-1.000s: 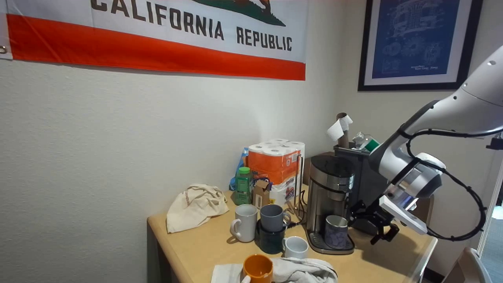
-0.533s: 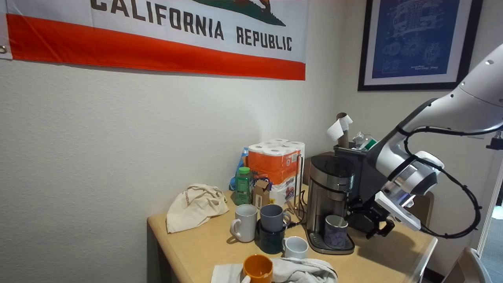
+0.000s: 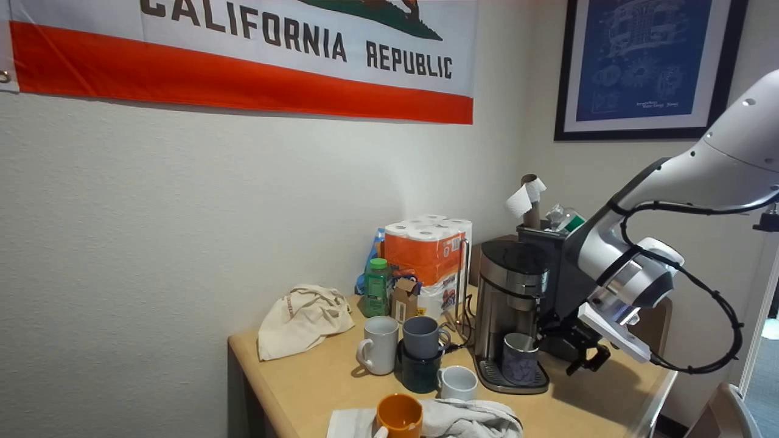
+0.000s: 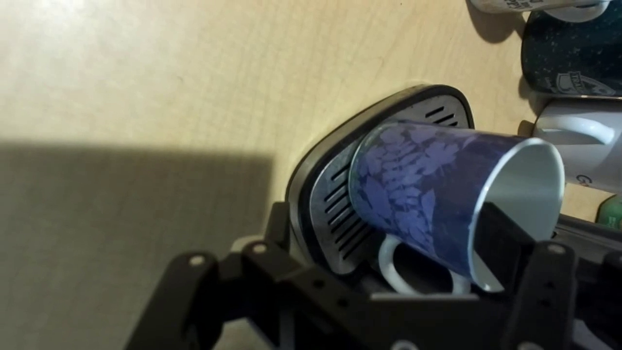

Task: Open the lid of the coffee maker and close it, remove the cup from the coffee maker and clean it with the towel

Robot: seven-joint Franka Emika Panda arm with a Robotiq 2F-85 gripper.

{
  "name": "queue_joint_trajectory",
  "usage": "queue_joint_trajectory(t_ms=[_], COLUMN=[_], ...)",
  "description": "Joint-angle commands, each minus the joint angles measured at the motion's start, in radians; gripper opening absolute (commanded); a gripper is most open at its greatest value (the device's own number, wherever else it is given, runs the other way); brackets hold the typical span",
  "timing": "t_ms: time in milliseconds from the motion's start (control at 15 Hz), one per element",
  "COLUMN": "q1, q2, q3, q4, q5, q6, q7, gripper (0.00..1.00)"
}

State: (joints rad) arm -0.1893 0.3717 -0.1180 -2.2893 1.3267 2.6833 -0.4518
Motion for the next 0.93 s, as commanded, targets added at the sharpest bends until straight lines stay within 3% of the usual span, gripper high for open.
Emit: queue_joint_trajectory(t_ms=[0,133,200,333,867], q1=[0.017,0.030,0.037,0.051,0.090], q2=[0.010,0.011,0.012,0.012,0.010], q3=[0.014,0.017,0.017,0.017,0.005], q4=[0.007,0.009,0.010,0.012,0.007], q5=[0.032,0.028,0.026,0.022,-0.002], q6=[0.050,0.067,0.074,0.088,0.131], q7=[-0.021,-0.014,-0.010,-0.003,0.027], gripper=[0.95,0.95,0.70,0.66,0.05])
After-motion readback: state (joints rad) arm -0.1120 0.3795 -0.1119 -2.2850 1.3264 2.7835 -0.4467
